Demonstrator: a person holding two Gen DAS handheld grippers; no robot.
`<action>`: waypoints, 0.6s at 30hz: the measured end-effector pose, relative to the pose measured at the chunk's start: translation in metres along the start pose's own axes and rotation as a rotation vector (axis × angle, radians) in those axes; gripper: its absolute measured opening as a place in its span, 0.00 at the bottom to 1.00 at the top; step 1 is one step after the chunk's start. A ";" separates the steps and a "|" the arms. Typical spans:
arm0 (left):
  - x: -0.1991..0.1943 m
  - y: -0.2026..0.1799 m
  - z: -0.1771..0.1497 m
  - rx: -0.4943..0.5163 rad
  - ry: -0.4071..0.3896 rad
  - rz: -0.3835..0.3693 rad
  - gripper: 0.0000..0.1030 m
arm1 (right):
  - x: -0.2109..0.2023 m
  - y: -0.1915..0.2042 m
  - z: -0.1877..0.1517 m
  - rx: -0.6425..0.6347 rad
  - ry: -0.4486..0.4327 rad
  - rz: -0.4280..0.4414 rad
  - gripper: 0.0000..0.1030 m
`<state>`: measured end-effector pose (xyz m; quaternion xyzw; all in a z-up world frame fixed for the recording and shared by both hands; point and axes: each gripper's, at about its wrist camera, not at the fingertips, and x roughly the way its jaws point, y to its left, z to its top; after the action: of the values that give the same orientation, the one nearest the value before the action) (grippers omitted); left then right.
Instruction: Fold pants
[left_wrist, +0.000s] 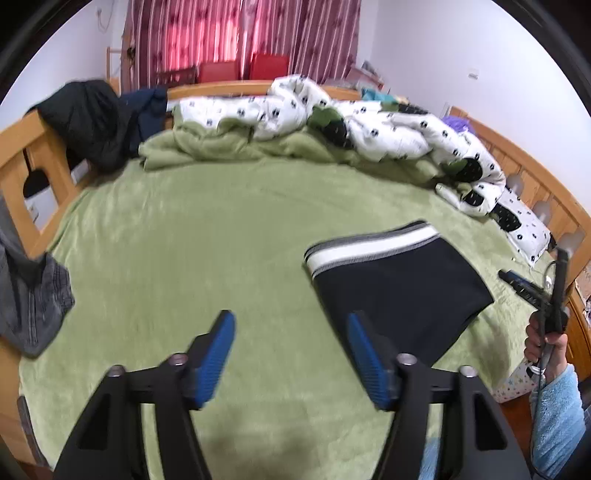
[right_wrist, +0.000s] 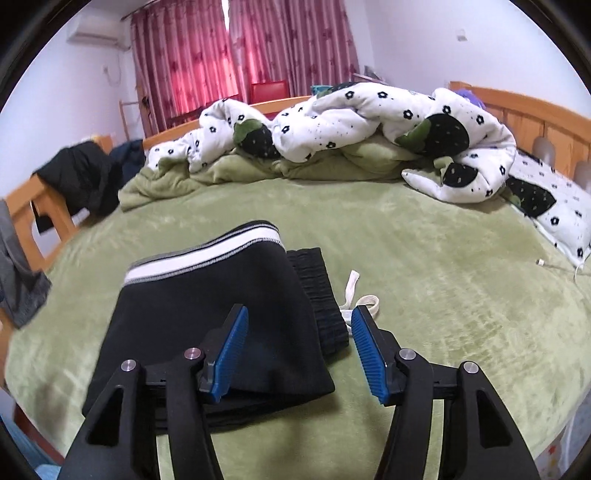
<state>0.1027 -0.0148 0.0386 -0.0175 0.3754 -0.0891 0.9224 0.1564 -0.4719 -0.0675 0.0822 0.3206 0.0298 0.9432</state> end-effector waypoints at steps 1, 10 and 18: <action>0.002 -0.001 0.002 0.002 -0.008 -0.017 0.67 | 0.004 -0.001 0.003 0.008 0.017 0.002 0.56; 0.136 -0.014 -0.011 -0.116 0.139 -0.223 0.67 | 0.069 0.007 0.009 0.027 0.138 0.005 0.63; 0.248 -0.027 -0.046 -0.188 0.325 -0.375 0.67 | 0.132 0.000 0.016 -0.010 0.217 -0.016 0.66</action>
<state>0.2409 -0.0837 -0.1629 -0.1577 0.5152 -0.2251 0.8118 0.2709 -0.4602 -0.1338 0.0712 0.4213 0.0325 0.9035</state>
